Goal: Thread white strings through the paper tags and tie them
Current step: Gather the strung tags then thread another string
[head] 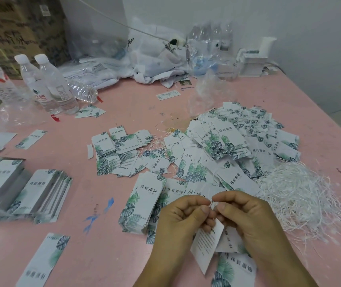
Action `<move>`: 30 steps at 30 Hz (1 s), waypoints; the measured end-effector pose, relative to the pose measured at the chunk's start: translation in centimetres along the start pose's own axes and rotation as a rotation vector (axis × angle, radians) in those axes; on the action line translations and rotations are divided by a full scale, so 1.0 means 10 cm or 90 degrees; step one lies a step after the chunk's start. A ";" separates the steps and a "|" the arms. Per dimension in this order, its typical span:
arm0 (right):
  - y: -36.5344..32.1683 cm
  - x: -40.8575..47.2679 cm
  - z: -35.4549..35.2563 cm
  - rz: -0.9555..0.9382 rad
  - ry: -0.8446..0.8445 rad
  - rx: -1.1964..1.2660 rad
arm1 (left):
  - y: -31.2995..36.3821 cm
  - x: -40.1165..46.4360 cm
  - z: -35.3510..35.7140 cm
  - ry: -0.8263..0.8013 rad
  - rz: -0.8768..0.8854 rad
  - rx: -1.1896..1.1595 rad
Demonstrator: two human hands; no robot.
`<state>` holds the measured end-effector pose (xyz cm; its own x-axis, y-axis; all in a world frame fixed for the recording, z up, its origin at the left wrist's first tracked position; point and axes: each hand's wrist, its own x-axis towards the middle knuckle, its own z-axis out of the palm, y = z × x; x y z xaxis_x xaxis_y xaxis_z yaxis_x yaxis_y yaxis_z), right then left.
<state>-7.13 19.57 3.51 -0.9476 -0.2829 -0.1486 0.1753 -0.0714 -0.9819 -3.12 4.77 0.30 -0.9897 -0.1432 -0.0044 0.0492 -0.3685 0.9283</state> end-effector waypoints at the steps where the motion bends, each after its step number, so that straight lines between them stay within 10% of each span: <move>1: 0.00 0.00 0.00 0.002 -0.006 -0.002 | -0.01 0.01 0.00 0.003 0.000 0.006; 30: 0.03 -0.01 0.05 -0.041 -0.007 -0.067 | -0.18 0.03 -0.01 0.001 -0.015 0.040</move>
<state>-6.83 19.12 3.34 -0.9528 -0.2920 -0.0833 0.0839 0.0106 -0.9964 -3.45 5.26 -1.40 -0.9902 -0.1371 -0.0266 0.0179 -0.3134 0.9494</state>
